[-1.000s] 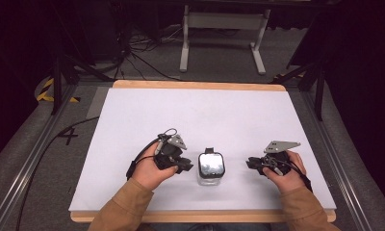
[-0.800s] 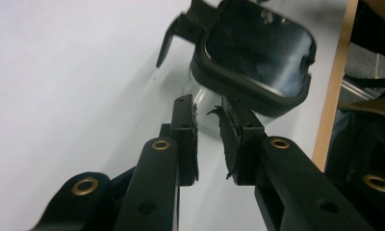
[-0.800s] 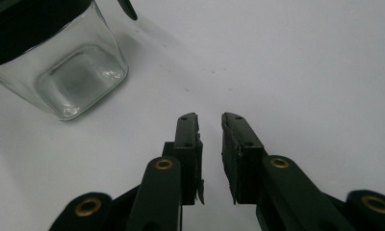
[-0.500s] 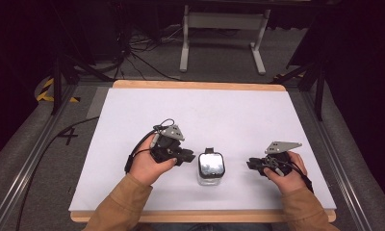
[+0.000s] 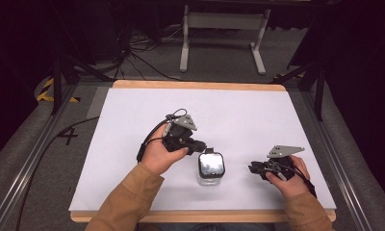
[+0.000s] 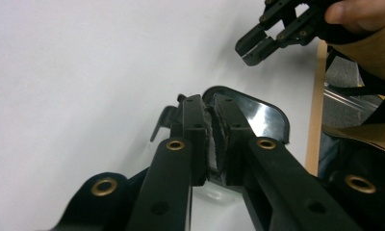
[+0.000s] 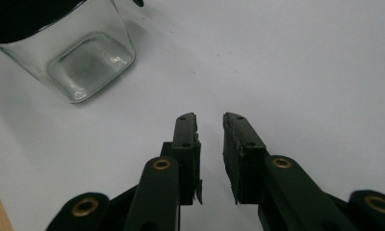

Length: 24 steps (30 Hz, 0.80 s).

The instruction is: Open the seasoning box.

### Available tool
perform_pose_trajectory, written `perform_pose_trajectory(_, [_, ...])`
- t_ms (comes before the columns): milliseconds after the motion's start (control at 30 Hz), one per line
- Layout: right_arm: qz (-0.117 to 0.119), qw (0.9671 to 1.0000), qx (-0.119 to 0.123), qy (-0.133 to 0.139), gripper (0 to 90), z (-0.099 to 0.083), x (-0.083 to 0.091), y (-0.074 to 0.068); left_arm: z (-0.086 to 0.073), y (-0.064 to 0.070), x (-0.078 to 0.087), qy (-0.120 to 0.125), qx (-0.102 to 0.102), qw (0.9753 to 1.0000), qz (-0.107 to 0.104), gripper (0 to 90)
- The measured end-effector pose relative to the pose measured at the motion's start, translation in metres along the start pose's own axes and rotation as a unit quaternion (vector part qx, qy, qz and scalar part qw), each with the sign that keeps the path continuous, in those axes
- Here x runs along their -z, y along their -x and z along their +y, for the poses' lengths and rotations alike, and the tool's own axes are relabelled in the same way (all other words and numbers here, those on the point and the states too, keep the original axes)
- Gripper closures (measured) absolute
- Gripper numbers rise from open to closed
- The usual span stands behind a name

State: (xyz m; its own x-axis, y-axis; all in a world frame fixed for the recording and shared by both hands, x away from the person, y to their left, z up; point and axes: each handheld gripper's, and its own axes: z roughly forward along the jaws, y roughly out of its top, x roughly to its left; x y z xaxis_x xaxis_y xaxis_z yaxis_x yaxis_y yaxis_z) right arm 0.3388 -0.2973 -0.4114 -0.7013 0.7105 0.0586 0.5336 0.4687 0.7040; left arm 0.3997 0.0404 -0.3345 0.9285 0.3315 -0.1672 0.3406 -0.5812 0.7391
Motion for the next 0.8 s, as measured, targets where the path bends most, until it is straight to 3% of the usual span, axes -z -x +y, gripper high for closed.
perform_pose_trajectory(267, [0.005, 1.0, -0.001, 0.0, 74.7, -0.001, 0.001, -0.001, 0.01, -0.014, -0.02, -0.021, 0.006, 0.9997, -0.011, 87.1])
perform_pose_trajectory(800, [0.007, 1.0, 0.002, 0.0, 74.2, -0.001, 0.0, 0.0, 0.01, -0.02, -0.038, -0.036, 0.011, 0.9992, -0.012, 86.8])
